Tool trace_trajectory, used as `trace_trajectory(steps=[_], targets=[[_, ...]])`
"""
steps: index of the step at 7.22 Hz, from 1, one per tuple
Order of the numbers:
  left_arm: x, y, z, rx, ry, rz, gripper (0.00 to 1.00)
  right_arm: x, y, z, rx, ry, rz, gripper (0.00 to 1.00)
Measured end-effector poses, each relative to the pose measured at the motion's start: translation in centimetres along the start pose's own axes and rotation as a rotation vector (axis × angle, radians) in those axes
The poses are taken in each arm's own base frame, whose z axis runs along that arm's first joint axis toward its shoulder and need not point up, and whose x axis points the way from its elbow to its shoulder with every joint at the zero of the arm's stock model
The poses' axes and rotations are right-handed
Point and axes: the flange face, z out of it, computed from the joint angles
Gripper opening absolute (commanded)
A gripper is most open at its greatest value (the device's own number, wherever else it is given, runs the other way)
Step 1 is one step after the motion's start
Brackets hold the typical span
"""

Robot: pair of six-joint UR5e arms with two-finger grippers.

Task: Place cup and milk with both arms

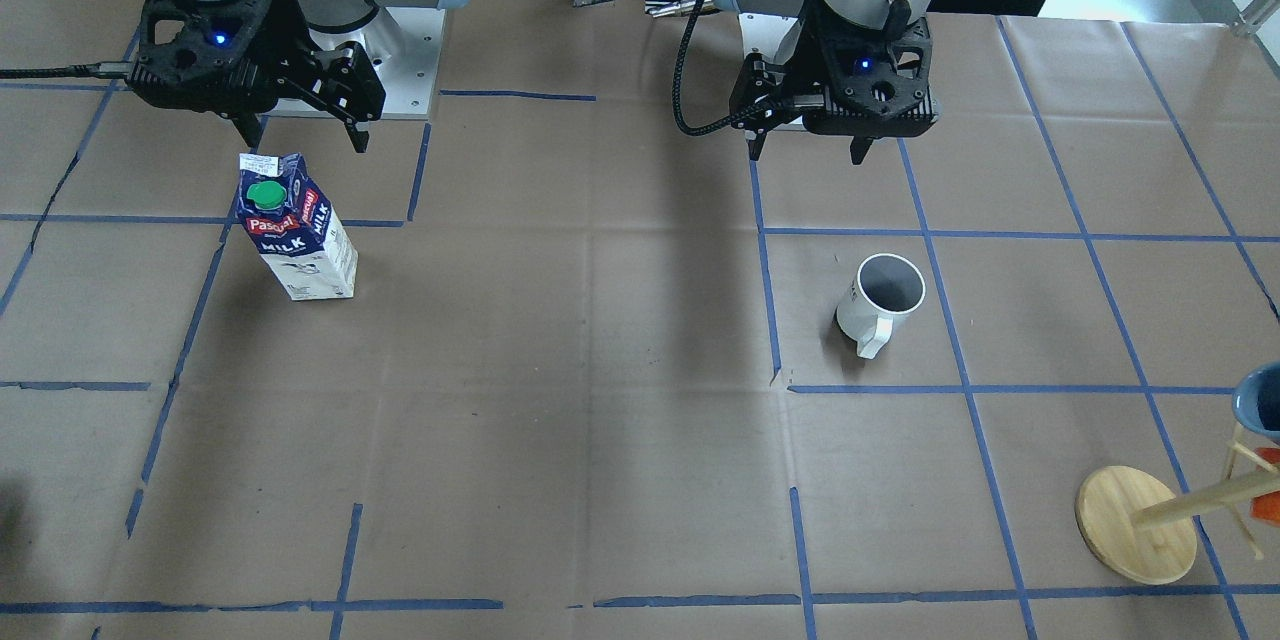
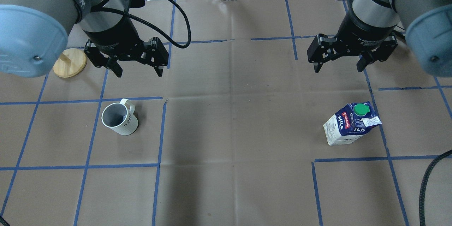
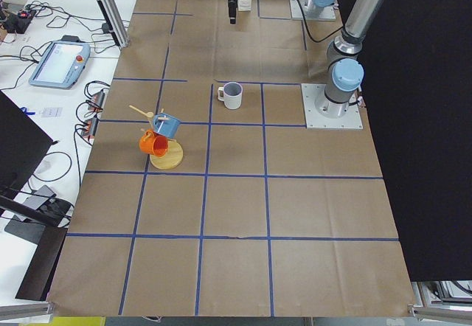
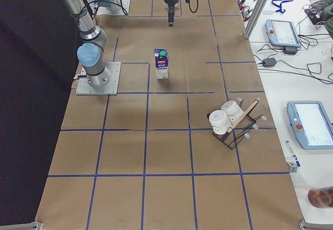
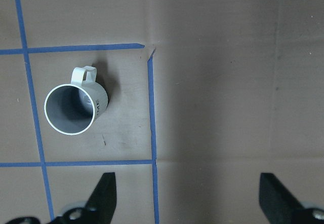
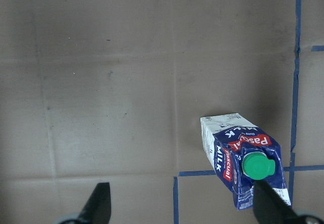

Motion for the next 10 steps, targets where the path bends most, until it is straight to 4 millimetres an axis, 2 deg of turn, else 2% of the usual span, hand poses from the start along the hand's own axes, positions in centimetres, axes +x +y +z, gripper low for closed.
trace_trajectory(steps=[2,3,4,7,10], targets=[[-1.0,-0.1,-0.1,0.000,-0.021,0.000,1.00,0.0,0.0,0.0,0.000,0.000,0.000,1.00],[-2.1,-0.2,0.1,-0.007,-0.043,0.013,1.00,0.0,0.0,0.0,0.000,0.000,0.000,1.00],[-4.1,-0.4,1.2,-0.025,-0.055,0.027,1.00,0.0,0.0,0.0,-0.001,0.000,0.000,1.00],[-13.9,-1.5,6.1,-0.069,-0.042,0.051,0.99,0.0,0.0,0.0,-0.001,0.000,0.000,1.00],[-20.2,-1.3,11.6,-0.096,-0.017,0.031,0.99,0.0,0.0,0.0,-0.001,0.000,0.000,1.00]])
